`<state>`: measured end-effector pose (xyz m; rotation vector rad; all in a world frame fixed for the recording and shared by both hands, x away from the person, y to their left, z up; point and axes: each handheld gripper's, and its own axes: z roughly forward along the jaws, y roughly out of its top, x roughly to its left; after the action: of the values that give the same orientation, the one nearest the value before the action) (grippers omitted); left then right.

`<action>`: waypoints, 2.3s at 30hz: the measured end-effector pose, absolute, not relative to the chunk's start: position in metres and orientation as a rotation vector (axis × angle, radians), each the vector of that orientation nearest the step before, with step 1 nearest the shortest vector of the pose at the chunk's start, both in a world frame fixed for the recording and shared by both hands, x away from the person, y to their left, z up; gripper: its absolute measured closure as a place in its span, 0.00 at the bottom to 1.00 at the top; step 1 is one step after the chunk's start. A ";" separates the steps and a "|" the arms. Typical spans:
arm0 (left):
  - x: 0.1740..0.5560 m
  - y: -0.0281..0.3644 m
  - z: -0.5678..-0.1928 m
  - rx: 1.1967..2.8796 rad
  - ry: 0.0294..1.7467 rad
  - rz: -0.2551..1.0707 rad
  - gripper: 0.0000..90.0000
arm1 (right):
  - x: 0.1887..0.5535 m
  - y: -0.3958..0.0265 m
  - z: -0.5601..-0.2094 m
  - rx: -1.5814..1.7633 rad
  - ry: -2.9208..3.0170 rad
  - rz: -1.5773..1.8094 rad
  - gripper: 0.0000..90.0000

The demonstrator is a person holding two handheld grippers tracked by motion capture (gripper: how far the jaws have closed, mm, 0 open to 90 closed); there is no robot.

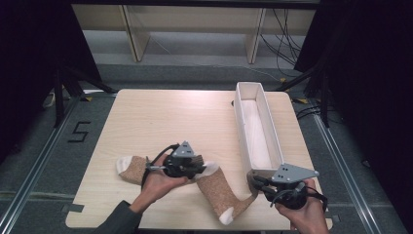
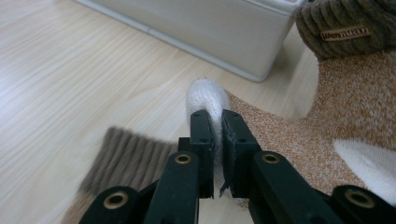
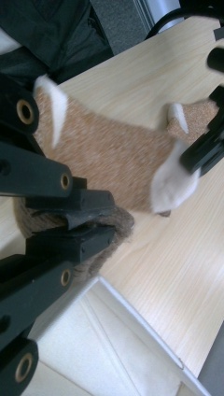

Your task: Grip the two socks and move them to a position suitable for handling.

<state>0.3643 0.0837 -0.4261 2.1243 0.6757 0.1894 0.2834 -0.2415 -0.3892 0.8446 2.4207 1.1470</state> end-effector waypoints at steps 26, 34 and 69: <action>0.300 0.218 -0.457 1.927 0.914 0.221 0.93 | 0.314 -0.193 -0.423 0.819 2.533 1.061 0.99; 0.293 0.222 -0.470 1.937 0.929 0.212 0.92 | 0.307 -0.199 -0.440 0.854 2.584 0.969 0.98; 0.294 0.222 -0.482 2.001 0.942 0.203 0.90 | 0.327 -0.193 -0.486 1.130 2.639 0.767 0.51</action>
<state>0.2937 0.2221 -0.4824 2.0007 0.9425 0.2032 0.3266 -0.1934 -0.4862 1.1299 2.6391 0.7667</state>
